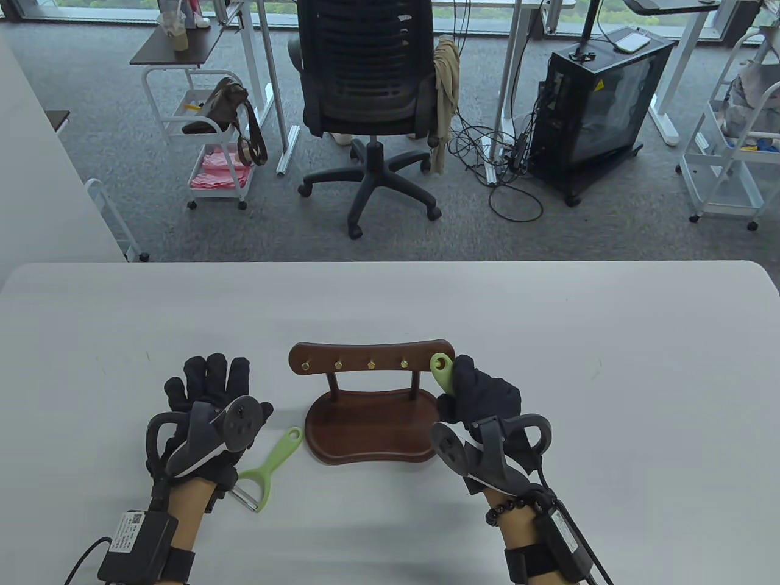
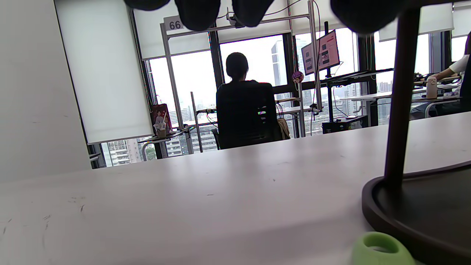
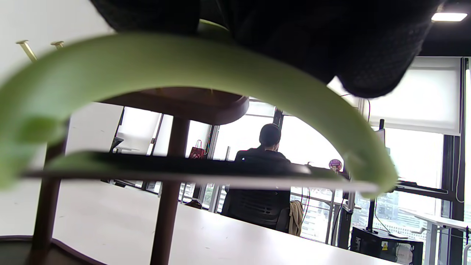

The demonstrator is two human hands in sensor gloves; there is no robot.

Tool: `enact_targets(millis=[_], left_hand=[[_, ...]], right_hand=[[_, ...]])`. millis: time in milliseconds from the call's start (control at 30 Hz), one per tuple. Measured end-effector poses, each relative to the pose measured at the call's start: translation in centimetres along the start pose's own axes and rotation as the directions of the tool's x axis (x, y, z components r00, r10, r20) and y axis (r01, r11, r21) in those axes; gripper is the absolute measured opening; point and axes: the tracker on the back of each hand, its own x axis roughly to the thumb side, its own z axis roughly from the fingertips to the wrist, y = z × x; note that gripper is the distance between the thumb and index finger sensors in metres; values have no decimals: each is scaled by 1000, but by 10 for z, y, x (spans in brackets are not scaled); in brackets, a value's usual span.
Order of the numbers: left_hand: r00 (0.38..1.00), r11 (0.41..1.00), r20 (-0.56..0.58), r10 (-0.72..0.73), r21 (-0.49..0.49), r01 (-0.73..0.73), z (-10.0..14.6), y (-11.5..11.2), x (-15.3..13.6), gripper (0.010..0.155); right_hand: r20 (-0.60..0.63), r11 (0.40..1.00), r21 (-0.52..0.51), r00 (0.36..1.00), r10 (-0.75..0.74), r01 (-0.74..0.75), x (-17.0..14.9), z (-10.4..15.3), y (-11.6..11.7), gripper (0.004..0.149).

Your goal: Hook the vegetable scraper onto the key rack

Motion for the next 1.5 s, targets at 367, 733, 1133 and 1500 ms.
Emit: enact_targets(millis=[367,733,1133,1500], left_hand=[[1000,1000,0,3,-1,-3,0,0,0,80],[1000,1000,3,-3,-6,3,0,0,1,80],[1000,1000,3,-5,-18,5,0,0,2,80],[1000,1000,4,-2,-22,2,0,0,3,80]], right_hand=[[1,998,53,999,37,-37,3,-6,15,70],[-26,997,75,999,29,-27,5,-7,23,70],[-49,996,93,999,19,-14,3,-6,21,68],[-67,991,134,998,20,-11,-9,-2,22,68]])
